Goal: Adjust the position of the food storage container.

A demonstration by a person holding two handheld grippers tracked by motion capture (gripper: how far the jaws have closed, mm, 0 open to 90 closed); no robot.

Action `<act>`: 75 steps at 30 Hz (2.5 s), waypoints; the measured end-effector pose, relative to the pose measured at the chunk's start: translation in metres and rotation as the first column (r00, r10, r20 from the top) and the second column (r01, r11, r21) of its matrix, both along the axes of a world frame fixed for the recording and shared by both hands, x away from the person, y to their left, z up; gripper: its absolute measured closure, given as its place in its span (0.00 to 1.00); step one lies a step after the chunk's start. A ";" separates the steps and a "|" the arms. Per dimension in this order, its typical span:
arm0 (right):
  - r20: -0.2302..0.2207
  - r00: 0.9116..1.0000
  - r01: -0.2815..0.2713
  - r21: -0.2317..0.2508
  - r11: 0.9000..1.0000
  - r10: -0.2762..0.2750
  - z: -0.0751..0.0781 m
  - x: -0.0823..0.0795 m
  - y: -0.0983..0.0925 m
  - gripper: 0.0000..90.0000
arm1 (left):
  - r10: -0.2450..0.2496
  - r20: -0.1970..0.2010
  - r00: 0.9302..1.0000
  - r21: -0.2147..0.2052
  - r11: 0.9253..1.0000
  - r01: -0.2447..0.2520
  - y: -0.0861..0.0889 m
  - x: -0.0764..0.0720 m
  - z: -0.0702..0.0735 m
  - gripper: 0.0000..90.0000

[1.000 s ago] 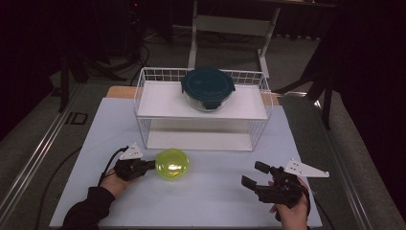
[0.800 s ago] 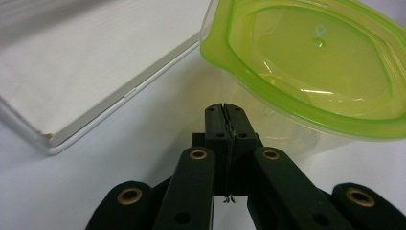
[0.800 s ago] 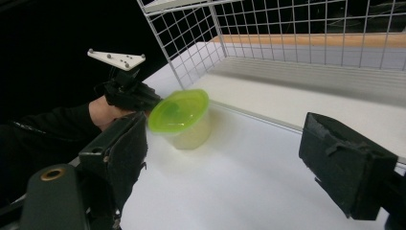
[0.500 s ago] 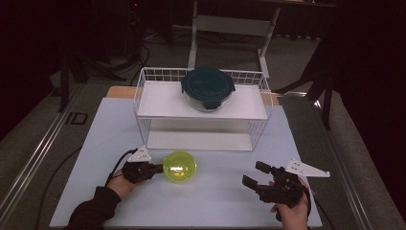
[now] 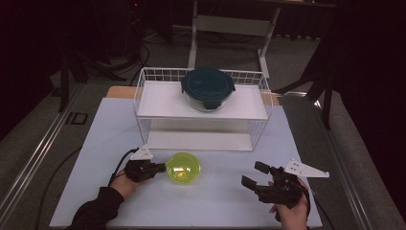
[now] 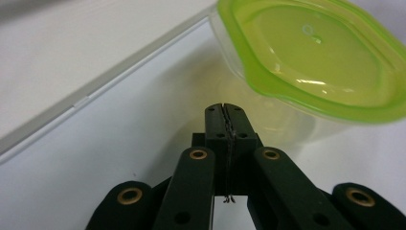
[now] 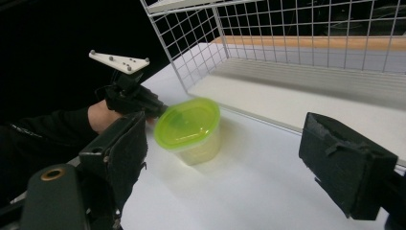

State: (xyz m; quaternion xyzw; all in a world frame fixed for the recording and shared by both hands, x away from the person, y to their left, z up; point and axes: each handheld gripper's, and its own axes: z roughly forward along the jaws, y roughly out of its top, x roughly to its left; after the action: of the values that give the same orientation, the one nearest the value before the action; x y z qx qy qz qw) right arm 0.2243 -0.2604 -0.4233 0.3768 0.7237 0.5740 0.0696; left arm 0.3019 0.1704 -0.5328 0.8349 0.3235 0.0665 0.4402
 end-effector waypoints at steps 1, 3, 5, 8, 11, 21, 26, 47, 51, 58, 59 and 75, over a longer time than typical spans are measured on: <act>0.000 1.000 0.000 0.000 1.000 0.000 0.000 0.000 0.000 0.18 | 0.000 0.000 1.000 0.000 1.000 0.000 0.000 0.000 0.000 0.99; -0.002 1.000 0.000 -0.001 1.000 0.000 -0.001 0.000 0.000 0.18 | -0.003 -0.002 1.000 -0.002 1.000 0.003 -0.003 0.002 -0.001 0.99; -0.004 1.000 0.001 -0.001 1.000 -0.001 -0.001 0.001 -0.001 0.18 | -0.014 -0.008 1.000 -0.010 1.000 0.014 -0.007 0.002 -0.001 0.99; -0.004 1.000 0.003 0.000 1.000 -0.003 -0.001 0.000 -0.002 0.18 | -0.044 -0.003 0.999 -0.009 0.999 0.044 -0.012 -0.001 0.000 0.99; -0.003 1.000 0.004 0.001 1.000 -0.004 -0.001 0.000 -0.002 0.18 | -0.063 -0.006 0.998 -0.001 0.998 0.063 -0.015 -0.005 0.001 0.99; 0.004 1.000 0.002 0.004 1.000 -0.002 0.000 0.000 -0.001 0.18 | -0.129 -0.032 0.991 0.010 0.992 0.130 -0.033 -0.026 -0.001 0.99; 0.006 1.000 0.002 0.003 1.000 -0.002 0.001 -0.001 -0.001 0.18 | -0.125 -0.041 0.991 0.027 0.992 0.126 -0.039 -0.028 -0.003 0.99; 0.002 1.000 0.007 -0.006 1.000 -0.007 -0.001 -0.001 -0.003 0.18 | -0.127 -0.066 0.990 -0.014 0.992 0.126 -0.063 -0.008 -0.002 0.99; 0.002 1.000 0.009 -0.005 1.000 -0.009 -0.002 -0.001 -0.003 0.18 | -0.140 -0.062 0.988 0.002 0.990 0.140 -0.072 -0.007 -0.001 0.99; -0.003 1.000 0.008 -0.005 1.000 -0.008 -0.002 -0.001 -0.003 0.18 | -0.159 -0.066 0.985 0.000 0.987 0.160 -0.085 -0.003 -0.003 0.99; -0.004 1.000 0.007 -0.005 1.000 -0.007 -0.002 0.000 -0.003 0.18 | -0.157 -0.072 0.985 -0.004 0.987 0.158 -0.086 -0.002 -0.004 0.99; -0.008 1.000 0.008 -0.019 1.000 -0.008 -0.004 0.000 -0.003 0.18 | -0.138 -0.062 0.989 -0.046 0.990 0.135 -0.068 -0.005 0.004 0.99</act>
State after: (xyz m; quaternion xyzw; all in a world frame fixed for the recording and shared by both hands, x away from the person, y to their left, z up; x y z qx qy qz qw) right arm 0.2244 -0.2632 -0.4278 0.3813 0.7280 0.5651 0.0725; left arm 0.2971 0.1019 -0.5290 0.8476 0.2811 0.0022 0.4501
